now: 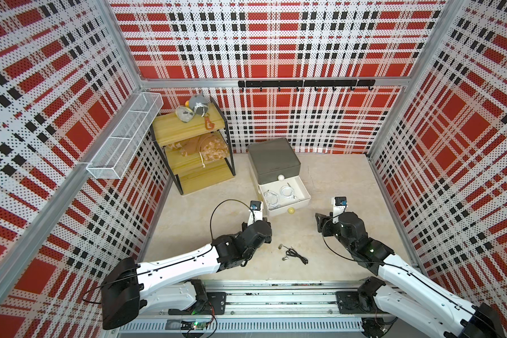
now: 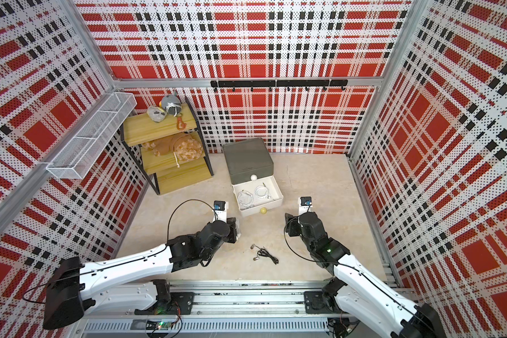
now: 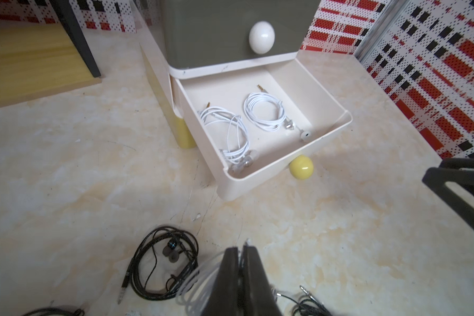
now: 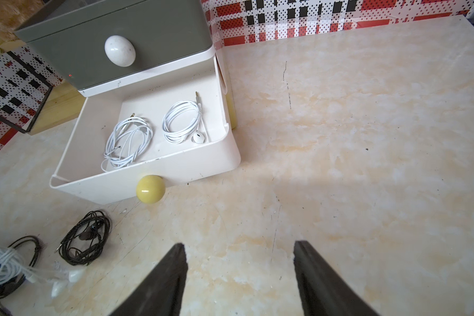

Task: Place the wired earphones into the drawer by color
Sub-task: Pick up the wired earphones from the center of the board, then place the wired earphones in the drawer.

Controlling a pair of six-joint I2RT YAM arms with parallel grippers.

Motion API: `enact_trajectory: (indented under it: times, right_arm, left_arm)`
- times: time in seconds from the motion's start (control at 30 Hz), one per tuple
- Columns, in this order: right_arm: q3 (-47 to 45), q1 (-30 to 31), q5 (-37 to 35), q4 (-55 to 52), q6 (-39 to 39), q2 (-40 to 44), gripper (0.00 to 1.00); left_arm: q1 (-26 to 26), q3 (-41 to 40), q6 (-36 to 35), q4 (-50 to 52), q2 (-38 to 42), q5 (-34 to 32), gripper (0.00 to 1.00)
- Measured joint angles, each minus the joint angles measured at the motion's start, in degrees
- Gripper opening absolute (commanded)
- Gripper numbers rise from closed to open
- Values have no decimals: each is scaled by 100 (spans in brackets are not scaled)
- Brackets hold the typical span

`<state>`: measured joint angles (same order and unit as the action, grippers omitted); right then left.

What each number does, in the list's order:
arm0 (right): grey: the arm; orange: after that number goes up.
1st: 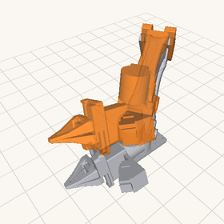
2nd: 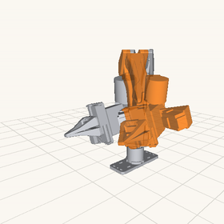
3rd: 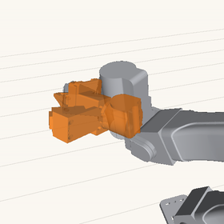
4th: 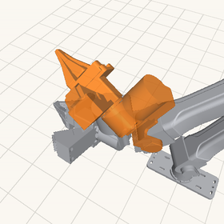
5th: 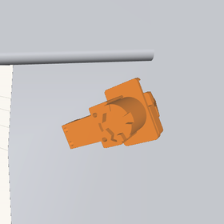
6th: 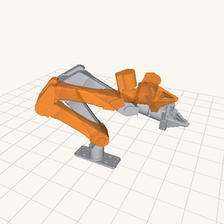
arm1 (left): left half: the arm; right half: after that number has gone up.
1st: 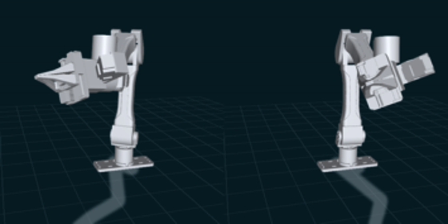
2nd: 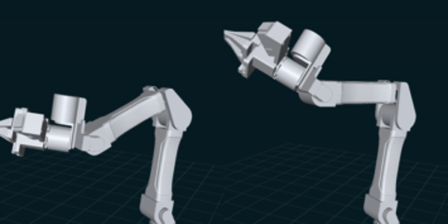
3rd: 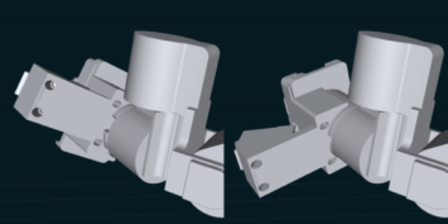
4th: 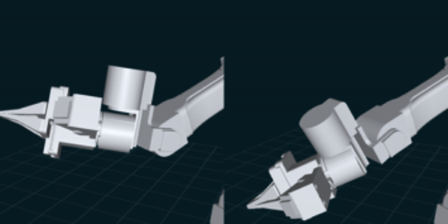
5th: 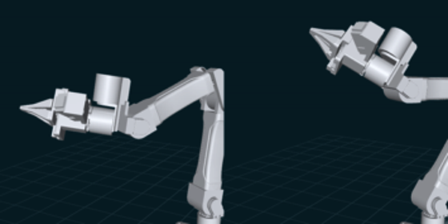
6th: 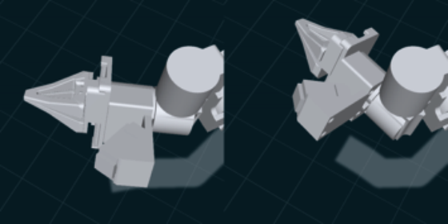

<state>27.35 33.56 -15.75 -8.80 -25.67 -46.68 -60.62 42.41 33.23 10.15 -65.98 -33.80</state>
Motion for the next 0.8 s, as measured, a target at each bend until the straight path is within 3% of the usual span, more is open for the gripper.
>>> enact_trajectory:
  times: [0.33, 0.8]
  right_arm:
    - [0, 0, -63, -15, -33, 297, 68]
    - [-245, 0, -208, -42, -44, 734, 68]
  left_arm:
    - [275, 859, -658, -164, -74, 79, 0]
    - [920, 1679, -1410, -393, -817, 603, 0]
